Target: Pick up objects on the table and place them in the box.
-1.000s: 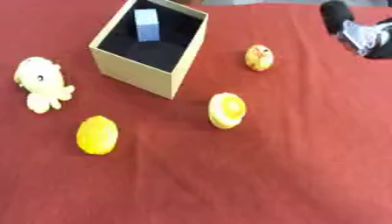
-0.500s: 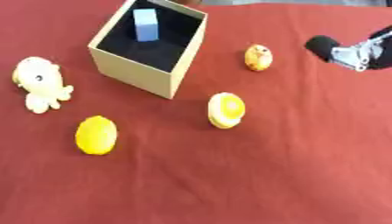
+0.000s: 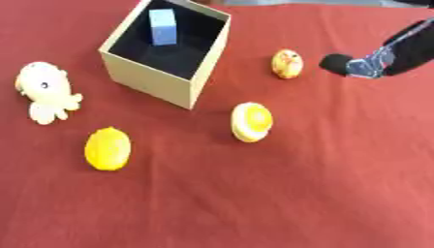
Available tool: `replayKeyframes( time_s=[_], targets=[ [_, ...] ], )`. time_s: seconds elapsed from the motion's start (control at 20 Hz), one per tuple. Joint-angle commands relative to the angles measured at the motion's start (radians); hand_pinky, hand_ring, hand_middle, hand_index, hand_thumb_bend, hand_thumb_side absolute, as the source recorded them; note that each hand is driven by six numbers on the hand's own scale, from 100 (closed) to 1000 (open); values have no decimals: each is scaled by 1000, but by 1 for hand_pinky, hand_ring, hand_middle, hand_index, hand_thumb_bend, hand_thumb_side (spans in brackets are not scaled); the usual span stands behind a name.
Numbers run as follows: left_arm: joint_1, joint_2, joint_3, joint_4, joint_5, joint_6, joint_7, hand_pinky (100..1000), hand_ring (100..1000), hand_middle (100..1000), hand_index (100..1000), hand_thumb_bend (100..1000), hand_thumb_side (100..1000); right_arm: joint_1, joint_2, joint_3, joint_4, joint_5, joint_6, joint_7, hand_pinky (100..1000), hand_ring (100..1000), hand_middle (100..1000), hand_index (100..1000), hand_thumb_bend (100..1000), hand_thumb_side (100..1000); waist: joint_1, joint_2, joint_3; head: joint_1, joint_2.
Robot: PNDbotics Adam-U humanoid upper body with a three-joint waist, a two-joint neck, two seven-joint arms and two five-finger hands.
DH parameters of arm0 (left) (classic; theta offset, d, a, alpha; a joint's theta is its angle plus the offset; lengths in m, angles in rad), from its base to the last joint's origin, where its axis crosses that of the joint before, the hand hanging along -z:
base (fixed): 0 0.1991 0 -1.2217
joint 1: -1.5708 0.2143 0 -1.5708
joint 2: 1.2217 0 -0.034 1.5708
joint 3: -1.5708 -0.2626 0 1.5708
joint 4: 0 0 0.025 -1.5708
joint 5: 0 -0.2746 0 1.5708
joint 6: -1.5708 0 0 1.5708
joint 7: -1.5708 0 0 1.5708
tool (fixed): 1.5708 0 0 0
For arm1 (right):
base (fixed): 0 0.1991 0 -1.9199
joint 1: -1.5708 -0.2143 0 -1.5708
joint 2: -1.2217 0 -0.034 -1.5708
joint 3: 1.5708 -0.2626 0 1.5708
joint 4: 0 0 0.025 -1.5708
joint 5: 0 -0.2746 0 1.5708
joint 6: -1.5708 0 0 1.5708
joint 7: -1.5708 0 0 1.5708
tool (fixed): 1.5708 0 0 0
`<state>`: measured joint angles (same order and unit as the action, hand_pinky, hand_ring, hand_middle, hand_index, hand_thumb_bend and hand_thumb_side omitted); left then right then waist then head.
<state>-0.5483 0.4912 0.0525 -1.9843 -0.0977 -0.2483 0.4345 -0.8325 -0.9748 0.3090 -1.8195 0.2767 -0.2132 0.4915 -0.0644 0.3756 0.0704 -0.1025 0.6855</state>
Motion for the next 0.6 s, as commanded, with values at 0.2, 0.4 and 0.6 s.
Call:
replayKeyframes(
  time_s=[0.2,0.4,0.6],
  targets=[
    [-16,9,1,-16,8,1,-7,773,765,804,900,338,683,-91,72,7,225,19,-78,96,875,949,827,889,324,415,5,-25,6,-4,3],
    [-17,7,-2,-16,10,2,-10,772,765,804,900,337,686,-143,139,12,386,45,-115,130,883,962,833,891,333,359,5,-23,12,-12,3],
    [-21,6,-3,-16,12,2,-11,772,765,804,900,335,688,-179,197,4,529,82,-156,147,884,962,831,889,341,332,3,-17,19,-18,4]
  ],
)
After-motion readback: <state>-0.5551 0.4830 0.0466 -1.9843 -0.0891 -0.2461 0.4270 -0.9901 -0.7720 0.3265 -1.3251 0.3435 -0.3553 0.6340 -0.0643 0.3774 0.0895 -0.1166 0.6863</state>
